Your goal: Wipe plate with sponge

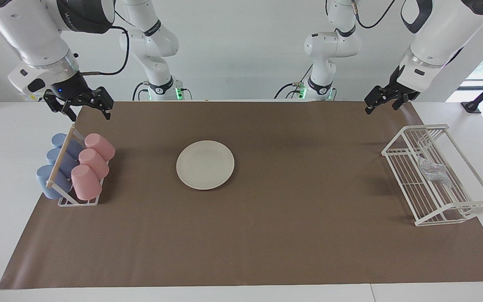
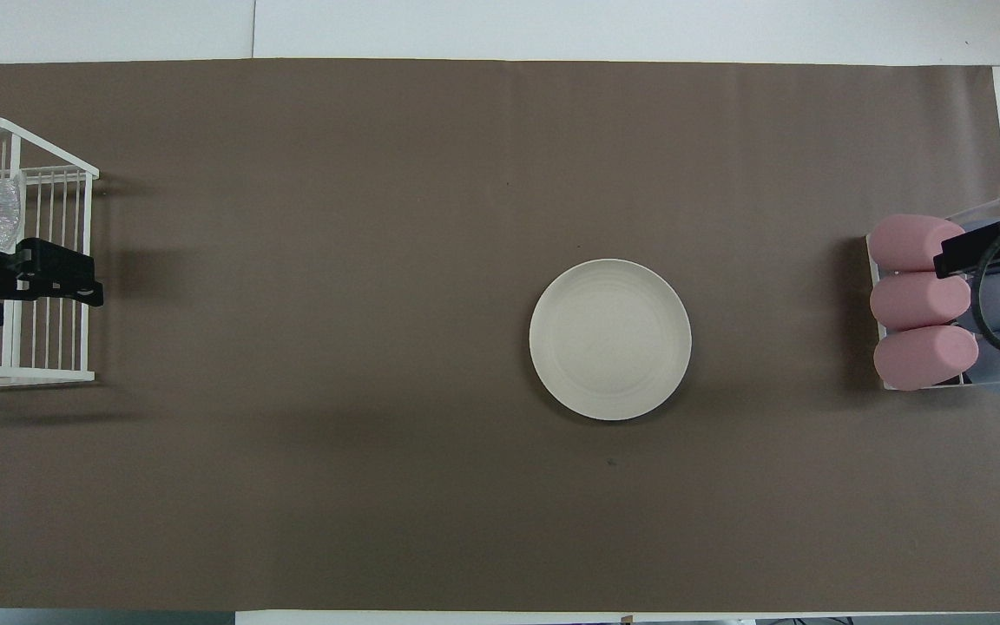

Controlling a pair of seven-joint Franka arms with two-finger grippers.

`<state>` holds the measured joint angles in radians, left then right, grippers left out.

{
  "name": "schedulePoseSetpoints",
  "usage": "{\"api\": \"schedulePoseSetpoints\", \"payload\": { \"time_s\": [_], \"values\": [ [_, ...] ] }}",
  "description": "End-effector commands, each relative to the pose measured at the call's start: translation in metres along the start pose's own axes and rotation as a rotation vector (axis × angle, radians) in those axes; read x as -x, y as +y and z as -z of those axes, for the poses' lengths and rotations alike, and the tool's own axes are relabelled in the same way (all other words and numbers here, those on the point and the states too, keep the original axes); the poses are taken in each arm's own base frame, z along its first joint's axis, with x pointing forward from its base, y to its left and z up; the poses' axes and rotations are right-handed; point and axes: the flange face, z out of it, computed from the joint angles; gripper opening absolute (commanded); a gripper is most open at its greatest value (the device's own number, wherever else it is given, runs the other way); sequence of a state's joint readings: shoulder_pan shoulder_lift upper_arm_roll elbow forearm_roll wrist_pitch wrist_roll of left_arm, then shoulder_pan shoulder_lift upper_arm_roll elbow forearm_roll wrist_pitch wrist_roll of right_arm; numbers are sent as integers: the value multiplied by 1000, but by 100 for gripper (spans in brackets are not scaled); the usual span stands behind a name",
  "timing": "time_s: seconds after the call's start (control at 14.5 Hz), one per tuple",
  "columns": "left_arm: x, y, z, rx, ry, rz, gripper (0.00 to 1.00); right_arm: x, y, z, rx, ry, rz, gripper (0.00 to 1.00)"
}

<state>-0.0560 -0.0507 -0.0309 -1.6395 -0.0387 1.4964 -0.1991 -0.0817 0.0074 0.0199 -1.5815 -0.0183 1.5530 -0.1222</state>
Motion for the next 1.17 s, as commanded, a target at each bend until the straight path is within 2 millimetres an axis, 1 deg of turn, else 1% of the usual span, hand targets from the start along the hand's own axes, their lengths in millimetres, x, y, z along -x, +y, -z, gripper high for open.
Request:
{"api": "schedulePoseSetpoints", "payload": {
  "time_s": [0.0, 0.69, 0.83, 0.96, 1.1],
  "values": [
    [1, -4, 3, 9, -3, -1, 100, 2, -9, 2, 0, 15, 4, 100],
    [-5, -7, 3, 10, 29, 13, 100, 3, -9, 2, -1, 12, 1, 100],
    [-6, -5, 3, -93, 64, -6, 100, 3, -9, 2, -1, 12, 1, 100],
    [-16, 0, -5, -180, 89, 11, 100, 3, -9, 2, -1, 12, 1, 100],
    [-37, 10, -25, -273, 132, 19, 100, 3, -9, 2, -1, 12, -5, 100]
  ]
}}
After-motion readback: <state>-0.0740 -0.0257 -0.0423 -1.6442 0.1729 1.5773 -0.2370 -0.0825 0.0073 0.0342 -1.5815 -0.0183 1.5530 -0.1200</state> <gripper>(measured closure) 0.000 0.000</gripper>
